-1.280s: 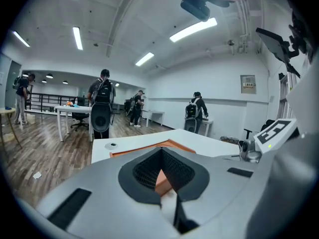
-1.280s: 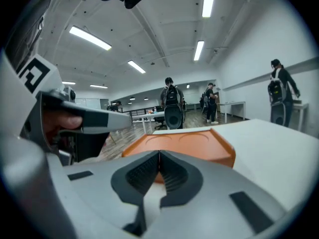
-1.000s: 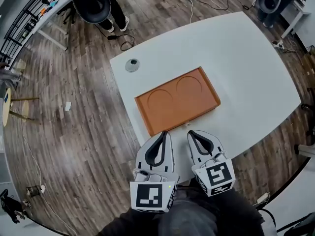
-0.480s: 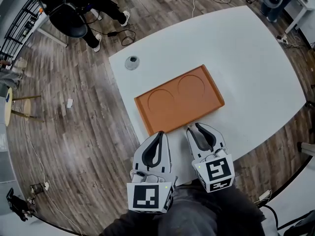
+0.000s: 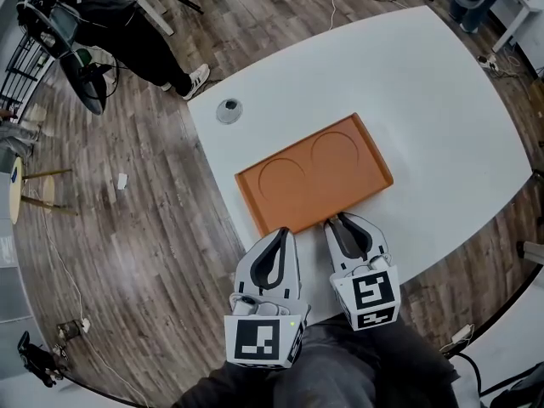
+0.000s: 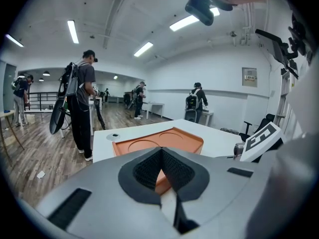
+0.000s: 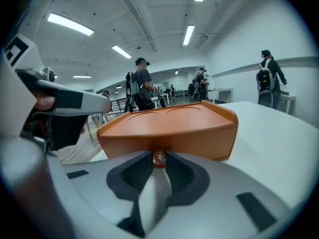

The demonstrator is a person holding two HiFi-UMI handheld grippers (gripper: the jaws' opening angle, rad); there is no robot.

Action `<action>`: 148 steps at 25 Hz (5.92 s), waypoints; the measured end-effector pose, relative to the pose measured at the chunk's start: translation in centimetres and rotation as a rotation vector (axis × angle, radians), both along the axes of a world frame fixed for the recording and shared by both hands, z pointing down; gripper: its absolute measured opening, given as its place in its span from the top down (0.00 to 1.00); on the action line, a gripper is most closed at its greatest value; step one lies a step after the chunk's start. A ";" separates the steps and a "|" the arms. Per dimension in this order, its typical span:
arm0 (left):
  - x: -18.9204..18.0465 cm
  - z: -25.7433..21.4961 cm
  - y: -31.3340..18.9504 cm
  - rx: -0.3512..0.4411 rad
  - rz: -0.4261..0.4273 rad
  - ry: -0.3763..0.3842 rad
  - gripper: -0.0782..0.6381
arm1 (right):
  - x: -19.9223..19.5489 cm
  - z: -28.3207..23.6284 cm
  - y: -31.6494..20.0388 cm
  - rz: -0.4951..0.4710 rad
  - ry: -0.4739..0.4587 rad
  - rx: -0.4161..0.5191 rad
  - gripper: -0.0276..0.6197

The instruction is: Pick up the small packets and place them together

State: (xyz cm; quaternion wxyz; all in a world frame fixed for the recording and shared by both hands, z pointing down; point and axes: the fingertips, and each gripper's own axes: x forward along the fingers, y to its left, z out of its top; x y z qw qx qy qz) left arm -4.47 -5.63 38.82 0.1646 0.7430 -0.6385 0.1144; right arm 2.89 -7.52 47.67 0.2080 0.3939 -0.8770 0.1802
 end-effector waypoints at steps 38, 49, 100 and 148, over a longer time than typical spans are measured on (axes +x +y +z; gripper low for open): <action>1.1 0.0 2.3 -0.008 0.091 0.002 0.90 | 2.0 -0.9 4.1 0.061 0.001 0.016 0.84; 3.2 0.3 3.7 -0.007 0.146 0.005 0.90 | 3.4 -0.6 6.3 0.086 0.003 0.015 0.84; 2.6 5.1 4.6 -0.156 0.152 0.034 0.90 | 5.4 -0.6 8.0 0.124 0.025 0.031 0.84; 2.0 5.4 3.7 -0.210 0.121 -0.006 0.90 | 5.2 -1.0 8.4 0.077 0.024 0.062 0.85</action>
